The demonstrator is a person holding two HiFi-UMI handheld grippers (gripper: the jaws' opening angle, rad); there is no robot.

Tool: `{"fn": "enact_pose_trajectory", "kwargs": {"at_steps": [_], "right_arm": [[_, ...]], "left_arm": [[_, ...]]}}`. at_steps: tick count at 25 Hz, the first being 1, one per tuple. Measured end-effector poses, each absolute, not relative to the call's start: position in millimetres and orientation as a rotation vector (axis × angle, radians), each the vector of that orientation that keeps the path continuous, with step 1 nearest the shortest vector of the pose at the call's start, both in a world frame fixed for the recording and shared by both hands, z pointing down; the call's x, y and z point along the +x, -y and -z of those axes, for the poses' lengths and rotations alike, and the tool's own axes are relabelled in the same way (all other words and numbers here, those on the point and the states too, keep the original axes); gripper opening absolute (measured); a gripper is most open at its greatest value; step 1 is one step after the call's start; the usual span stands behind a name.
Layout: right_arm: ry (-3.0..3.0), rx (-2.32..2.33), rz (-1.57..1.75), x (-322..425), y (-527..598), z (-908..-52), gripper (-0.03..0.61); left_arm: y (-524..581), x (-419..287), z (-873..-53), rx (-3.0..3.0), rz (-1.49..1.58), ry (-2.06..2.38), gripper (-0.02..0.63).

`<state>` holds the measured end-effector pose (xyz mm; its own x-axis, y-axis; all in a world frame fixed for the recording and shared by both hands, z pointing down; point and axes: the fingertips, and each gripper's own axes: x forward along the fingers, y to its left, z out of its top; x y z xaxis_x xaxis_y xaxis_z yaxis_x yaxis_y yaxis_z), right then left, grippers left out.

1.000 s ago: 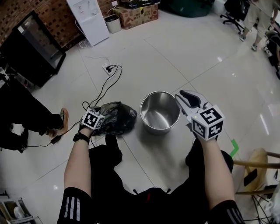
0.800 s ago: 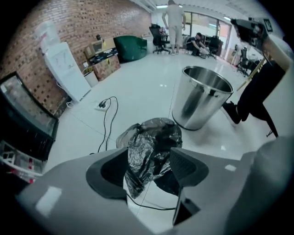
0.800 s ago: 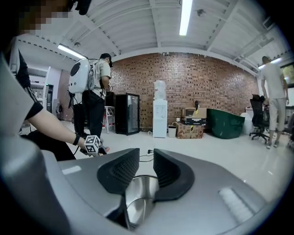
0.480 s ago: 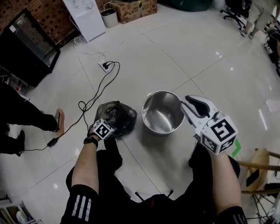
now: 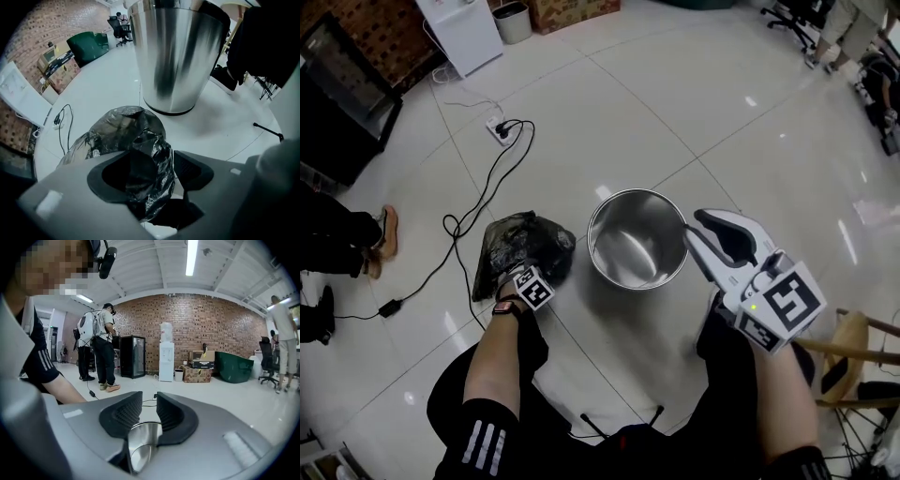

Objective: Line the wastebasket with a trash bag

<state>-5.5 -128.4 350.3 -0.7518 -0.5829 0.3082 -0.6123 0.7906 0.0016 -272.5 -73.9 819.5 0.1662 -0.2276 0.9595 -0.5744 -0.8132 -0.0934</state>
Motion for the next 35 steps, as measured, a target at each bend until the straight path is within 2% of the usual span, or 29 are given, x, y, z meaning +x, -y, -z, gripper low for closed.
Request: {"fn": "enact_pose_trajectory", "kwargs": {"at_steps": [1,3,7,15,23,29,35], "right_arm": [[2.688,0.917,-0.142,-5.9,128.1,-351.0,0.106],[2.688,0.916,-0.147,-5.2,129.6,-351.9,0.106],[2.69,0.923,-0.158,-2.4,133.5,-350.9,0.106],[2.703,0.979,-0.193,10.3,138.7,-348.6,0.106],[2.708,1.018,-0.203,18.3,135.9,-348.0,0.106],[2.709,1.034,-0.205,11.0,136.5,-349.4,0.106],[2.704,1.078,-0.236,21.9,139.4,-352.1,0.106]], "left_arm": [[75.5,-270.5,-824.9,2.141,-1.694,0.787,0.282],[78.4,-269.4,-831.9,2.106,-1.699,0.817,0.22],[85.8,-271.7,-826.4,2.095,-1.723,0.874,0.011],[112.2,-276.3,-739.3,2.182,-1.668,1.004,0.004],[160.3,-261.3,-552.6,2.436,-1.574,1.223,0.003],[167.7,-215.7,-441.7,2.672,-1.545,1.261,0.003],[151.4,-133.0,-430.4,2.812,-1.528,1.104,0.002]]}}
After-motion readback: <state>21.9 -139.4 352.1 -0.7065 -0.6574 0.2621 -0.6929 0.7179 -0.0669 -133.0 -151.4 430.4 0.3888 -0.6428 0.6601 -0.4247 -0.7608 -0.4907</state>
